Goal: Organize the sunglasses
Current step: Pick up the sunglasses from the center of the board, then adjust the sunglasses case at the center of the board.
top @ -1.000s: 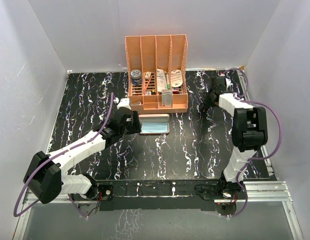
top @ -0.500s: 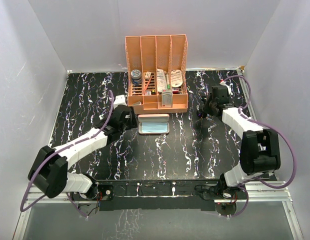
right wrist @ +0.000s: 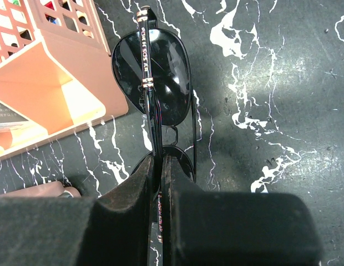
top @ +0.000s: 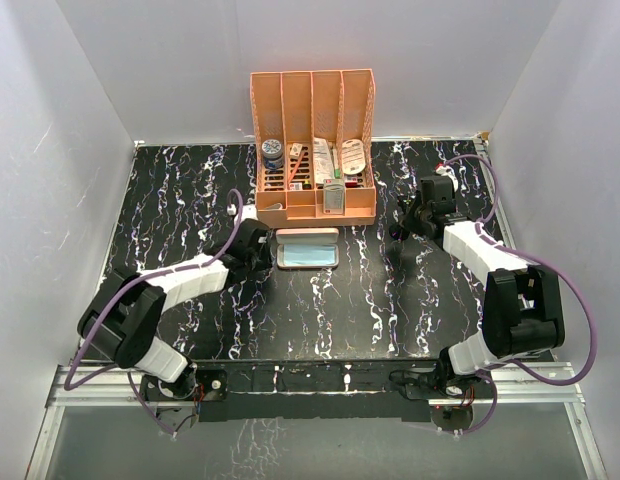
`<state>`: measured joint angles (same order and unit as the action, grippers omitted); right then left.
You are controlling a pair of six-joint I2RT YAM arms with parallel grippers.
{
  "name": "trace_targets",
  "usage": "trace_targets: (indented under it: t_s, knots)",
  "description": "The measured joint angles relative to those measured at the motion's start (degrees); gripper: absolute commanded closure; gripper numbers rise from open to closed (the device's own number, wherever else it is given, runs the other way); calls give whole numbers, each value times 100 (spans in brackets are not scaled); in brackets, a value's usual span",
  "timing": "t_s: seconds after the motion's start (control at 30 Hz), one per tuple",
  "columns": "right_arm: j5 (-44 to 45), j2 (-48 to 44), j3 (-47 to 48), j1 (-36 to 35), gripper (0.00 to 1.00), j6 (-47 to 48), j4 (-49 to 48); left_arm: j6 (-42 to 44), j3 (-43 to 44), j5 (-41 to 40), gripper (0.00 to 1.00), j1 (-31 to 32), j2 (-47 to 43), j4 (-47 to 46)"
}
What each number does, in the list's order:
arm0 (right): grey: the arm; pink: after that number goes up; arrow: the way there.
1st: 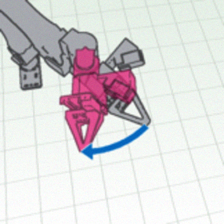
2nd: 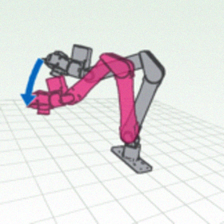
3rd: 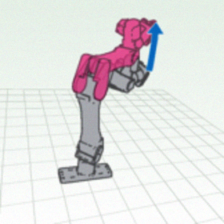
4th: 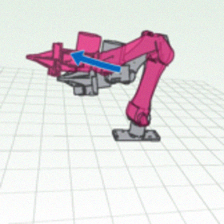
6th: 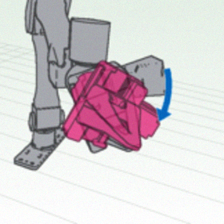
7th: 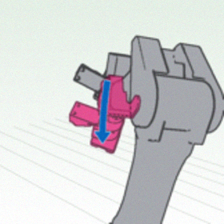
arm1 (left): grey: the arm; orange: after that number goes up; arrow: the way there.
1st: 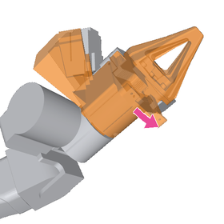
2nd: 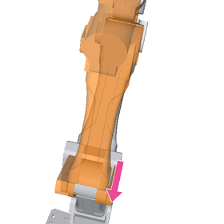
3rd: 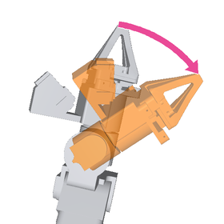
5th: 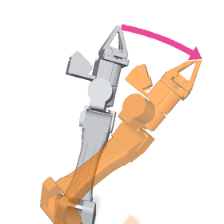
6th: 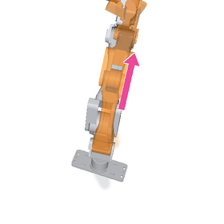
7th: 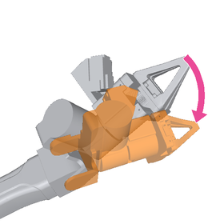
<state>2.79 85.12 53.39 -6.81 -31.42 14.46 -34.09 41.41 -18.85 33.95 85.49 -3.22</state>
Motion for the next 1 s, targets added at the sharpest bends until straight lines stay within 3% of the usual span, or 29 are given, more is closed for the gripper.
trace_targets:
  t_s: [0.1,0.57,0.83,1.0]
  knots:
    - [-15,0,0,-26,100,0,-20,-4,0,101,75,0,61,-107]
    - [-15,0,-103,-190,100,0,-125,-22,22,284,83,2,522,-341]
    - [-11,0,-179,-258,100,0,-149,-4,50,330,98,2,662,-540]
    - [2,0,-179,-258,100,0,-153,-4,61,372,100,39,708,-640]
